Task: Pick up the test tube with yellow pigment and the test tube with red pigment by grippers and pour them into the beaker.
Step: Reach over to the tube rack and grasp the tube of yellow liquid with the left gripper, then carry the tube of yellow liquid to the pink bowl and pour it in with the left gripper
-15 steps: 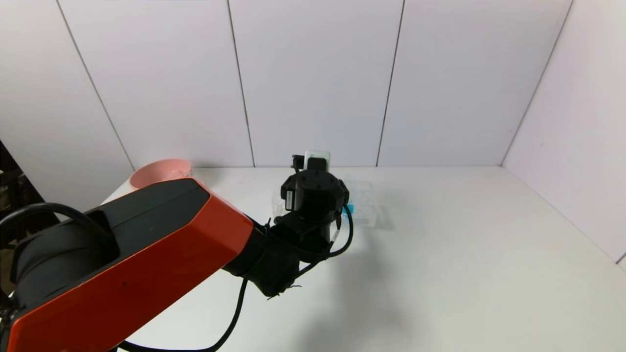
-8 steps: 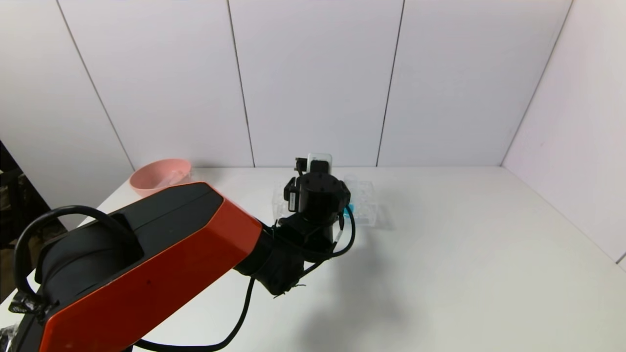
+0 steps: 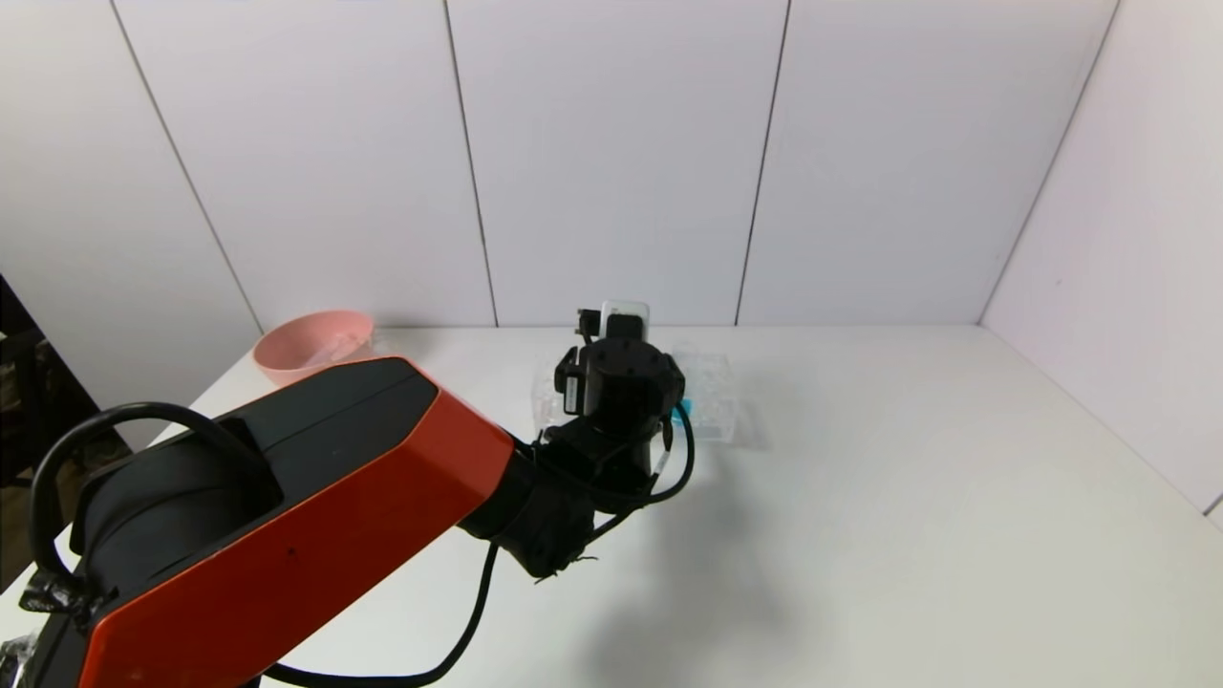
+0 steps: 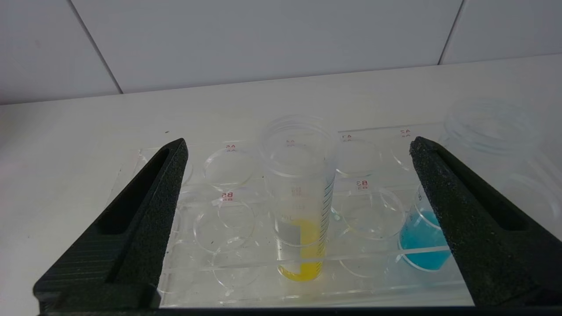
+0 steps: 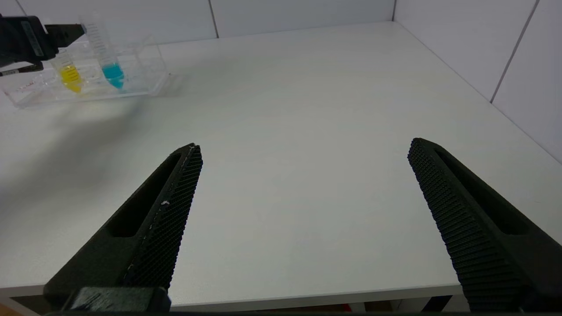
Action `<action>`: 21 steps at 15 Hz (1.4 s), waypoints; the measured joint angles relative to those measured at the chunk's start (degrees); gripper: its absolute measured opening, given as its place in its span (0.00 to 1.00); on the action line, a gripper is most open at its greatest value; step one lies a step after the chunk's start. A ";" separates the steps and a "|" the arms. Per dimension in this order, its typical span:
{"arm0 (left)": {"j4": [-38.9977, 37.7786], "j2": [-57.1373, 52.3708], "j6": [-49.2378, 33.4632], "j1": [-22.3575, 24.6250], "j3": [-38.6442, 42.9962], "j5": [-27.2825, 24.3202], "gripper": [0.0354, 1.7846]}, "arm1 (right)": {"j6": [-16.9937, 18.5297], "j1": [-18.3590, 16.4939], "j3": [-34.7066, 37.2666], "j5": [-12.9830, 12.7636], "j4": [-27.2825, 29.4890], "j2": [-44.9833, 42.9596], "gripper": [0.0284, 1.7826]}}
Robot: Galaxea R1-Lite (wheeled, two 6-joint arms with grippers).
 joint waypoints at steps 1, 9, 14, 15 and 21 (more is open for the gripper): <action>-0.04 0.00 -0.06 0.00 0.00 0.00 0.99 | 0.02 0.00 0.00 0.00 0.00 0.00 0.96; -0.09 -0.17 -0.30 -0.02 0.33 0.16 0.86 | 0.02 0.00 0.00 0.00 0.00 0.00 0.96; -0.06 -0.17 -0.27 0.00 0.35 0.16 0.38 | 0.04 0.00 0.00 0.00 0.00 0.00 0.96; -0.02 -0.17 -0.22 0.00 0.27 0.16 0.29 | 0.02 0.00 0.00 0.00 0.00 0.00 0.96; 0.30 -0.44 0.09 -0.09 -0.01 0.11 0.22 | 0.00 0.00 0.00 0.00 -0.02 0.00 0.96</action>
